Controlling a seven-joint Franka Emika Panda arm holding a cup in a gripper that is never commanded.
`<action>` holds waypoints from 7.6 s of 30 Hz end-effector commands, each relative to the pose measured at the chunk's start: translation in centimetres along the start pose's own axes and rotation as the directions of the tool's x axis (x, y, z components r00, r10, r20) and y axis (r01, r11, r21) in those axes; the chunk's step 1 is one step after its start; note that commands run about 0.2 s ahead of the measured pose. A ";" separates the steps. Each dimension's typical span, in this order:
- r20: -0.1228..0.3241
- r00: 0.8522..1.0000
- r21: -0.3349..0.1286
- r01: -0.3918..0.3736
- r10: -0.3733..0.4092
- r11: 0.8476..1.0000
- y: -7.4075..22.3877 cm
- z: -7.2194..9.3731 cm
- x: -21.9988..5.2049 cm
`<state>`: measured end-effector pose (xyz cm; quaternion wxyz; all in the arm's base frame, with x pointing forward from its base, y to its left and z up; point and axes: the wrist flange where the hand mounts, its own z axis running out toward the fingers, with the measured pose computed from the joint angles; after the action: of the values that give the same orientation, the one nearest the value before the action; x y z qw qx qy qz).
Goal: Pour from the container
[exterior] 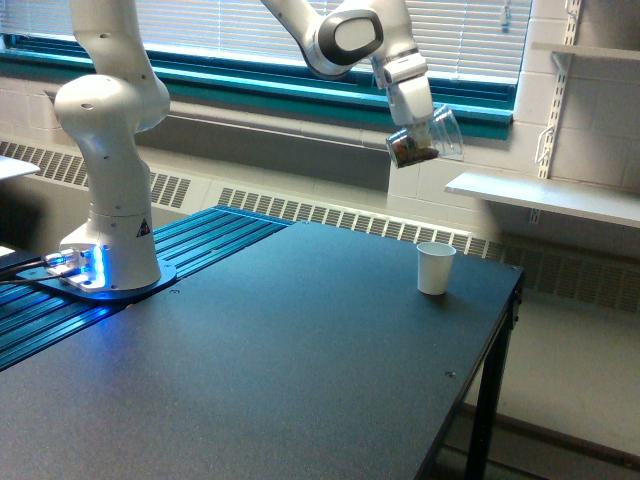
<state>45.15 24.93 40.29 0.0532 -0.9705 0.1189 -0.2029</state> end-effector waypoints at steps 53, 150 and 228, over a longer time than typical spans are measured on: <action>0.228 0.973 -0.081 0.042 -0.023 0.996 0.0 10.6 -5.8; 0.438 0.896 -0.164 0.161 -0.074 0.973 -1.8 15.5 -4.0; 0.553 0.825 -0.153 0.239 -0.118 0.959 -1.3 15.0 -2.8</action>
<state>48.95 27.68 25.64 -0.0417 -0.9951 0.0407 0.0804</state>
